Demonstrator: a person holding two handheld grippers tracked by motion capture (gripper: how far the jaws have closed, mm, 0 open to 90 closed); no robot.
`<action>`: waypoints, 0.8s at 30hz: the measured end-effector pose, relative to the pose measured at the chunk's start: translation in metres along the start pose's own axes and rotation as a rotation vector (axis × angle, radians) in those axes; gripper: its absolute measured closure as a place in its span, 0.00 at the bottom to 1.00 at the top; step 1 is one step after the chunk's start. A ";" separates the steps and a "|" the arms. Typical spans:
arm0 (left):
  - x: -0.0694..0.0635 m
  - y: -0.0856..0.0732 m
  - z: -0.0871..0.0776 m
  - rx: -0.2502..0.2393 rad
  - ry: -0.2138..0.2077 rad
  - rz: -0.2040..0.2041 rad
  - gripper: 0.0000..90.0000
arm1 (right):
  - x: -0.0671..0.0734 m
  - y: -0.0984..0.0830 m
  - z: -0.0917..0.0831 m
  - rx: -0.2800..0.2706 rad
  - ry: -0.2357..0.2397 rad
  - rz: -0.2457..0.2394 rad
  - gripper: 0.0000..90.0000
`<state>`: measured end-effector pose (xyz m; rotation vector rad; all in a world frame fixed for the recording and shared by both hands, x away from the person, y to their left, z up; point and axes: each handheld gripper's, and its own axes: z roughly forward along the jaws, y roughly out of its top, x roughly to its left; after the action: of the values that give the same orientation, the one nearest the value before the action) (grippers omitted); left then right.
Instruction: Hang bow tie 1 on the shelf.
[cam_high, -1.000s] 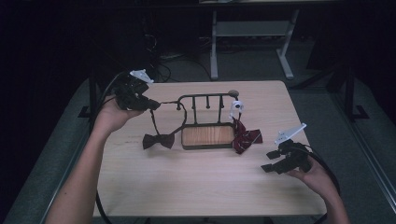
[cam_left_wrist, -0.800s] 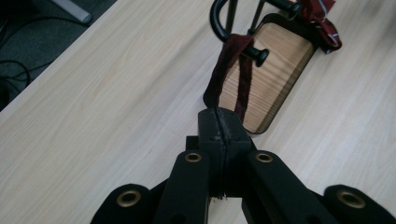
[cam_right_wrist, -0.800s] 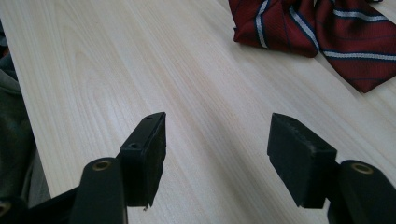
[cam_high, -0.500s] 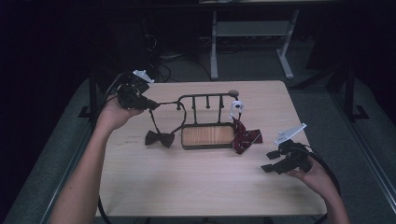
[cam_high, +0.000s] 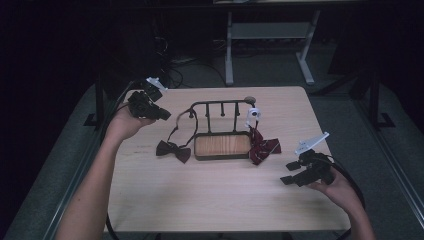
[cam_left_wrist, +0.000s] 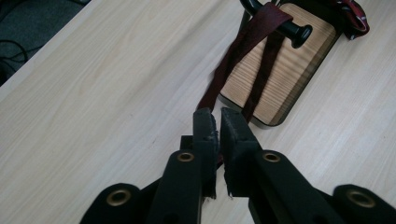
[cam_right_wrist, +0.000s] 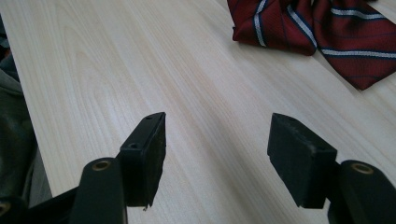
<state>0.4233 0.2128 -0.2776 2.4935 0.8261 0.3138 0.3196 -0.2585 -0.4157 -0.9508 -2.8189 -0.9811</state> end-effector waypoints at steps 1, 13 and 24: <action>0.000 0.000 0.000 0.002 0.001 0.004 0.94 | 0.000 0.000 0.000 -0.003 0.001 0.001 0.41; -0.009 -0.005 0.002 0.011 0.001 0.031 0.86 | -0.001 -0.003 -0.004 -0.010 -0.012 0.020 0.40; -0.017 -0.018 0.000 -0.014 -0.011 0.032 0.82 | -0.003 -0.006 -0.007 -0.018 -0.023 0.032 0.39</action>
<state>0.4010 0.2157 -0.2880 2.4956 0.7774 0.3156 0.3180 -0.2675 -0.4143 -1.0126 -2.8081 -1.0008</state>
